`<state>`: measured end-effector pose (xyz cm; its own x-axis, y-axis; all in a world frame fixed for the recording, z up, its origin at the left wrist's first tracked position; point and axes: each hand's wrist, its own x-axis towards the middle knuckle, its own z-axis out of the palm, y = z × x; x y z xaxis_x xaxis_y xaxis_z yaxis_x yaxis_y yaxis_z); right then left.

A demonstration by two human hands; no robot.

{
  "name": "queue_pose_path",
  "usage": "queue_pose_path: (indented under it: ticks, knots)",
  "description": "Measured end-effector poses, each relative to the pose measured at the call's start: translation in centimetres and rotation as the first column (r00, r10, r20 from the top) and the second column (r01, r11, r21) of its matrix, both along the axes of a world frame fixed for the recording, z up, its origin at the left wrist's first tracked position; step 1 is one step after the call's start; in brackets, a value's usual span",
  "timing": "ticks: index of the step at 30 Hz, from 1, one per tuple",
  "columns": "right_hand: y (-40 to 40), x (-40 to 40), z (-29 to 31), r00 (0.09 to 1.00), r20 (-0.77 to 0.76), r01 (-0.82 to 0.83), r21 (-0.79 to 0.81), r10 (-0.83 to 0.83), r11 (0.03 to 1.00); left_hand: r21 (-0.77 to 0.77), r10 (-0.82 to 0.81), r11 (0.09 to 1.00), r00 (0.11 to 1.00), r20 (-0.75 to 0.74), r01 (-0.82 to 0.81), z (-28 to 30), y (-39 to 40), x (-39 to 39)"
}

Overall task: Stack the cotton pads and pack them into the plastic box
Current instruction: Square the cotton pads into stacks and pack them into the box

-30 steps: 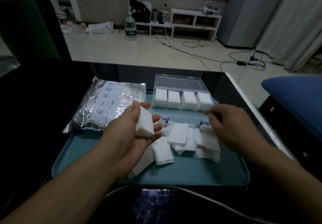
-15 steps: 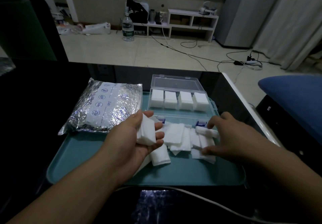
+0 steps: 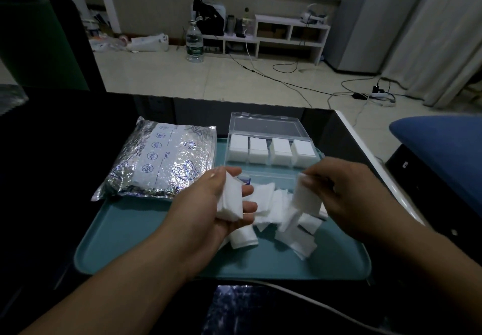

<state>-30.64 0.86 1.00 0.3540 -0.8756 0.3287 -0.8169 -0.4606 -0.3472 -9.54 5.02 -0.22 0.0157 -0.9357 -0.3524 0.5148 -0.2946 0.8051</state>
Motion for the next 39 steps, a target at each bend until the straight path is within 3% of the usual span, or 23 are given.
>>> queue_pose_path:
  ticks: [2, 5, 10, 12, 14, 16, 22, 32, 39]
  knots:
    - [0.5, 0.6, 0.5, 0.965, 0.263, -0.023, 0.107, -0.006, 0.994, -0.017, -0.019, 1.000, 0.999, 0.030, 0.019, 0.1, 0.0, -0.3]
    - [1.4, 2.3, 1.1, 0.783, 0.616, -0.187, 0.365, -0.086, 0.912, -0.022, -0.048, 0.999, 0.998, 0.031, 0.049, 0.0, 0.1, -0.8]
    - [2.3, 4.9, -0.1, 0.696, 0.714, -0.278, 0.368, -0.078, 0.888, -0.010, -0.198, 0.980, 0.975, -0.101, 0.198, 0.0, 0.8, -1.6]
    - [2.2, 5.2, -1.0, 0.743, 0.665, -0.202, 0.335, -0.079, 0.920, -0.004, -0.220, 0.975, 0.966, -0.135, 0.221, 0.0, 0.9, -1.7]
    - [2.1, 5.2, -1.7, 0.889, 0.457, -0.071, 0.174, -0.016, 0.982, 0.005, -0.191, 0.981, 0.970, -0.152, 0.194, -0.1, 0.8, -1.6]
    - [2.1, 5.1, -1.8, 0.940, 0.341, -0.036, 0.071, 0.009, 0.997, 0.006, -0.161, 0.987, 0.977, -0.140, 0.163, -0.3, 0.6, -1.3]
    - [2.9, 4.4, -1.0, 0.930, 0.293, -0.287, 0.201, 0.222, 0.937, 0.035, -0.107, 0.993, 0.988, -0.113, 0.112, -0.3, 0.3, -1.0]
    - [3.1, 4.7, -0.9, 0.921, 0.325, -0.305, 0.254, 0.216, 0.918, -0.053, -0.171, 0.985, 0.977, -0.123, 0.166, -0.7, 0.5, -1.2]
    - [3.4, 4.6, -0.3, 0.878, 0.450, -0.342, 0.353, 0.163, 0.871, -0.105, -0.268, 0.961, 0.956, -0.116, 0.256, -1.0, 0.5, -1.1]
